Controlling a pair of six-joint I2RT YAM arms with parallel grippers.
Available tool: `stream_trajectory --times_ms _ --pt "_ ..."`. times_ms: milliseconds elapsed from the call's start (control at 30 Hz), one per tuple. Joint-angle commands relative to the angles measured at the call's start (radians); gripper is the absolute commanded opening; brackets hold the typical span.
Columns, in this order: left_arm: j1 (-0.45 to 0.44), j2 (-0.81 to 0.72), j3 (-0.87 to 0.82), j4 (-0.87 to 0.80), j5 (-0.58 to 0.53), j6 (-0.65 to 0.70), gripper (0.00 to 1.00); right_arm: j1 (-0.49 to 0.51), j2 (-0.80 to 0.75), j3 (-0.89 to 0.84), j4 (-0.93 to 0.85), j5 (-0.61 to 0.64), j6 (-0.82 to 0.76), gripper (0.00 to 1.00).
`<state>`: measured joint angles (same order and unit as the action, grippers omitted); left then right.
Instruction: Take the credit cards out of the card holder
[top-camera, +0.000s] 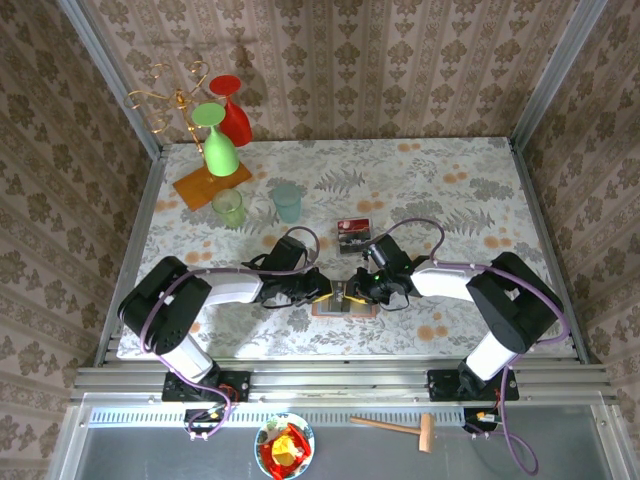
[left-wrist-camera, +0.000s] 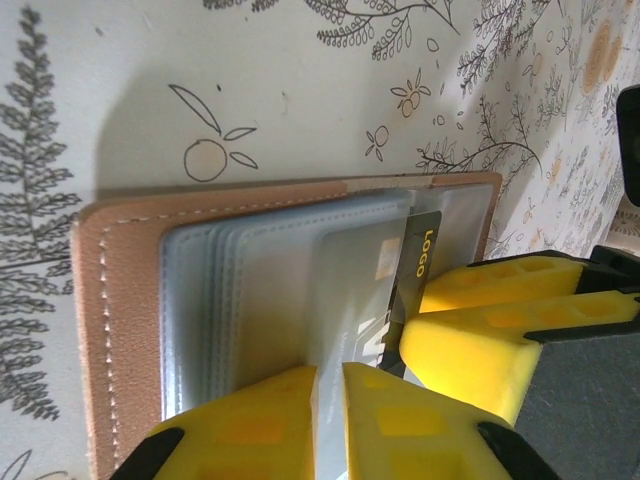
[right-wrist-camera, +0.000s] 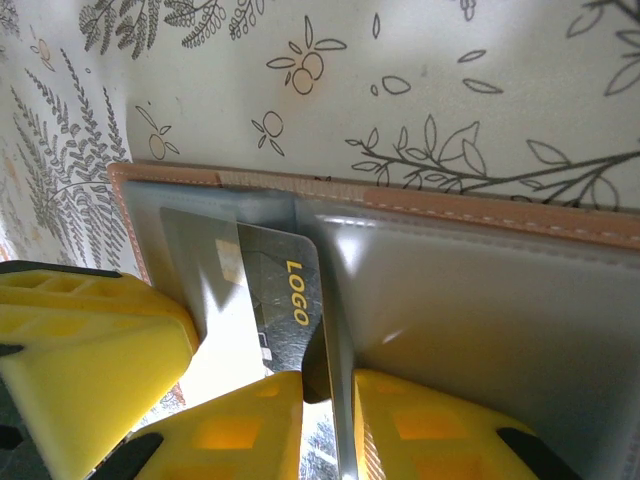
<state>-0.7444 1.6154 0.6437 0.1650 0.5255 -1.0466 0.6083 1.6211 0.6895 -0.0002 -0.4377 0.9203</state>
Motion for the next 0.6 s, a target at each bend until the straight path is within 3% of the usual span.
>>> stream_trajectory --times_ms 0,567 --pt "0.0 0.008 -0.016 -0.003 0.01 0.0 0.16 -0.007 0.019 -0.023 0.042 -0.031 0.021 0.22" --pt "-0.002 -0.011 -0.042 0.001 -0.006 -0.006 0.16 -0.012 -0.046 -0.044 0.046 -0.018 0.026 0.1"
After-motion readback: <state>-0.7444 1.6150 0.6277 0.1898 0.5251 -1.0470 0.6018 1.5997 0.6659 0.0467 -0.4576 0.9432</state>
